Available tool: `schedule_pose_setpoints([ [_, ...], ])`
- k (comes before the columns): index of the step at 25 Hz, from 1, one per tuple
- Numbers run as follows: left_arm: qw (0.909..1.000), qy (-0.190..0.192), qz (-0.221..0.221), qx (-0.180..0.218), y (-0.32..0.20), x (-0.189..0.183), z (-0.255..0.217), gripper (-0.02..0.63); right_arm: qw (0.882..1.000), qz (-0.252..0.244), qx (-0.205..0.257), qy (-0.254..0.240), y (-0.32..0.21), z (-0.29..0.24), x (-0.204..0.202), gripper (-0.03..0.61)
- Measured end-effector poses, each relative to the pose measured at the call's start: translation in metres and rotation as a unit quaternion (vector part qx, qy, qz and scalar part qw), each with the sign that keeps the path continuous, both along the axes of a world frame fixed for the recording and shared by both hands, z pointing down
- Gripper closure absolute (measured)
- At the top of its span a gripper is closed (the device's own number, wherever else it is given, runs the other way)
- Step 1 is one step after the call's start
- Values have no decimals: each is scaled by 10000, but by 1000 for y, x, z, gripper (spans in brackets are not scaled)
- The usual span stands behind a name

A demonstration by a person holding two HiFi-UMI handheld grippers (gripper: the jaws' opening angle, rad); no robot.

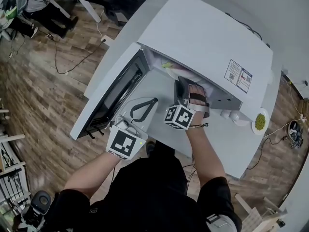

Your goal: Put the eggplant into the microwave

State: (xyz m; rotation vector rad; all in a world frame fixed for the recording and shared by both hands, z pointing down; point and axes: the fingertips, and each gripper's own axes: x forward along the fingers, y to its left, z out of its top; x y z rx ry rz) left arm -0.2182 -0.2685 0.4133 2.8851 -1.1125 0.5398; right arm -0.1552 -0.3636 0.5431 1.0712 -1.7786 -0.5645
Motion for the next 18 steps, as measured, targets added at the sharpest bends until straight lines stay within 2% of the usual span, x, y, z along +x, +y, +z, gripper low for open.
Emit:
schedule_pose_setpoints([
  [3,10000,9,-17,-43,2,-4,-4,604,9999,-98,-58,-36,3,-5,-4,476],
  [7,10000,-22,-13,-93,3,-9,-8,604,9996,-279,-68,34,8,-7,-11,495],
  [9,9999,-26,-8,-97,4,-10,-11,604,9996,-221,-140,-43,6,-6,-10,538],
  [18,9997,9,-43,-230,12,-15,-15,604,9987,168,-363,-323,-18,-5,3,538],
])
